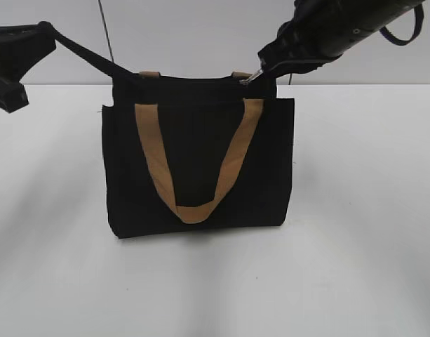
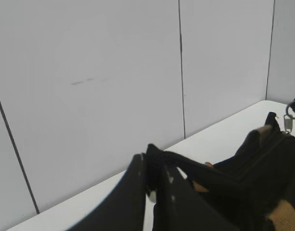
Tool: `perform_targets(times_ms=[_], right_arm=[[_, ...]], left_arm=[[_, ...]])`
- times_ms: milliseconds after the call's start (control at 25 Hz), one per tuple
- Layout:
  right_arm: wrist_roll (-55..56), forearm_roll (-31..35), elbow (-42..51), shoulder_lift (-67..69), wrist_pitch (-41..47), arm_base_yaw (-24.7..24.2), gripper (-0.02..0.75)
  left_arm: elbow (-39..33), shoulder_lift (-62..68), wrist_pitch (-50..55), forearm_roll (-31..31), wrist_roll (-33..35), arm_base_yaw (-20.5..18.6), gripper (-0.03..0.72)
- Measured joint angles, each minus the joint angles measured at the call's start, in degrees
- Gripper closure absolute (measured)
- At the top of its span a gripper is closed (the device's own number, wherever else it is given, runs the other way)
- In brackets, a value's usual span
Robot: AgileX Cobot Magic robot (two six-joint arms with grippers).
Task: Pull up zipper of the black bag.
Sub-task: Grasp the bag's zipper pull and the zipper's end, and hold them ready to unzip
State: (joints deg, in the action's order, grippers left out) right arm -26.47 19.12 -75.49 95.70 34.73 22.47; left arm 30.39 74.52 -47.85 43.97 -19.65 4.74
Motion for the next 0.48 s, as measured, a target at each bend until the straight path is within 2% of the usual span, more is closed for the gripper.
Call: perform_targets(times_ms=[160,480], right_arm=[[0.7,-0.1,0.0,-0.7,2.8,-2.3,0.739],[1.5,2.4,0.0,-0.7,3.6,-2.4,0.734]], left_arm=[[0.0,0.0,0.6,-0.1,0.0,0.0,0.666],[0.0,0.0,0.7,0.6,0.0,0.0,0.666]])
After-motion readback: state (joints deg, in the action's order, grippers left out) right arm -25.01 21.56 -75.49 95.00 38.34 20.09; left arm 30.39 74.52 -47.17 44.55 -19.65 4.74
